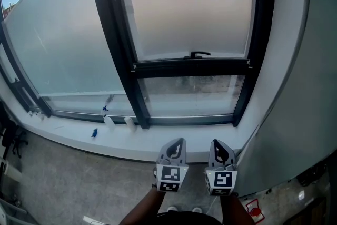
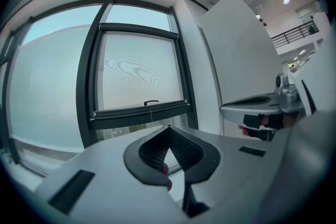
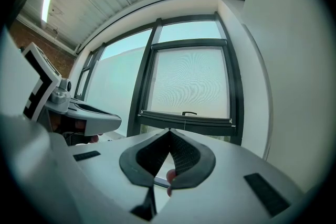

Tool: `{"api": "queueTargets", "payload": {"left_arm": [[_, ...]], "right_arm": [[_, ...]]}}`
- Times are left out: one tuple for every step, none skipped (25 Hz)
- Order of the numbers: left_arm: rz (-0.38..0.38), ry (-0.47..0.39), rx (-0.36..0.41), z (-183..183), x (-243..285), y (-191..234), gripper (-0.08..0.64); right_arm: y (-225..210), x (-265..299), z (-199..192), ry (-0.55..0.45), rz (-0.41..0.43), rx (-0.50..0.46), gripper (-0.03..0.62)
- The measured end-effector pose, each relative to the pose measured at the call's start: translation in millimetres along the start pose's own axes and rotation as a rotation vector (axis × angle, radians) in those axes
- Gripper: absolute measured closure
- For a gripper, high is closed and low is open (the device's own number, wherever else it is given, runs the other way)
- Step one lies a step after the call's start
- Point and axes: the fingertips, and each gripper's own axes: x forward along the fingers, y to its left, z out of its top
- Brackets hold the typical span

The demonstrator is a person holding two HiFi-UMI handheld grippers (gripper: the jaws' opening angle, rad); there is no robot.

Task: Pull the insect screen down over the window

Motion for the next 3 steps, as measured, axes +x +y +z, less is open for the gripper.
{"api": "queueTargets", "payload": {"left_arm": [[-0.001, 0.0, -0.004, 0.5, -0.1, 0.7, 0.557], [-0.002, 0.0, -0.007, 1.0, -0.2, 1.5, 0.557], [-0.002, -0.001, -0.011, 1.5, -0.3, 2.3, 0.557]], "right_arm": [[0.8, 0.0, 0.0, 0.001, 0.0, 0.001, 0.589], [1.6, 0.0, 0.1, 0.001, 0.0, 0.003, 0.589], [2.4, 0.0, 0.2, 0.002, 0.0, 0.004, 0.589]]}}
